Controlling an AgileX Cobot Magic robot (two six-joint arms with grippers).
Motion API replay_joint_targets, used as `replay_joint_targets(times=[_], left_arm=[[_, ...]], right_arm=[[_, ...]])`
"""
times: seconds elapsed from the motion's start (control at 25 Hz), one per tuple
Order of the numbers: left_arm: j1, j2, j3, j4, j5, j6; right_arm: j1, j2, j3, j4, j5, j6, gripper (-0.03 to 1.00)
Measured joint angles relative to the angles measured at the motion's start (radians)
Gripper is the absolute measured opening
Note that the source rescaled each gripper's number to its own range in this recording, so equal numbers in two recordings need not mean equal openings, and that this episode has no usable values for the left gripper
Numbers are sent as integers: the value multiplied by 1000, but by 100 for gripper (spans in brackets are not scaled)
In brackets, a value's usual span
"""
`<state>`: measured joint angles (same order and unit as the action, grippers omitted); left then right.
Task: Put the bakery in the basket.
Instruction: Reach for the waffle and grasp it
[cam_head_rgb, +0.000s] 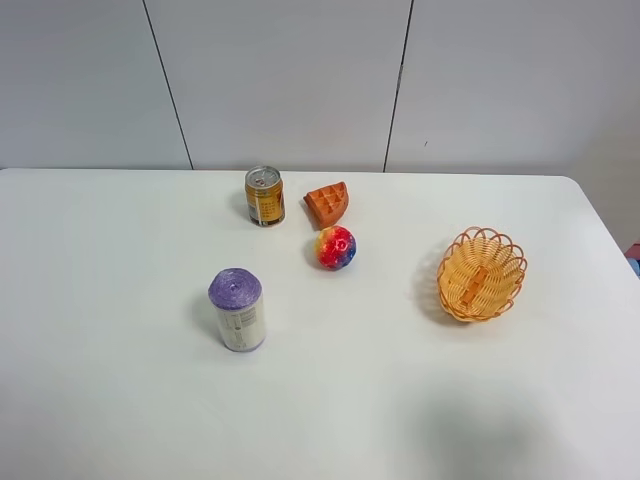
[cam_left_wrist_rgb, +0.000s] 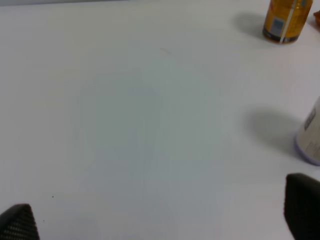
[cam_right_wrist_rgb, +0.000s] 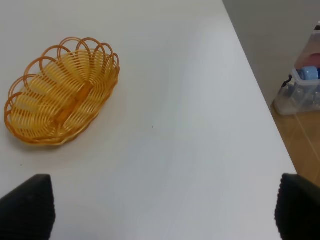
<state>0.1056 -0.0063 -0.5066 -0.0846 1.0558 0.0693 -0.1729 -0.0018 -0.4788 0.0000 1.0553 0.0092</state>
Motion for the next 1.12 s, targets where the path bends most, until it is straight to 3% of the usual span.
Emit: replay_joint_targets(times=[0.64, 0.96, 1.12], left_arm=[[0, 0, 0, 0, 0, 0], [0, 0, 0, 0, -1, 0], [0, 0, 0, 0, -1, 0]], right_arm=[[0, 3, -21, 22, 0, 0, 75], [0, 351, -358, 46, 0, 8, 74], [0, 639, -562, 142, 1, 18, 74]])
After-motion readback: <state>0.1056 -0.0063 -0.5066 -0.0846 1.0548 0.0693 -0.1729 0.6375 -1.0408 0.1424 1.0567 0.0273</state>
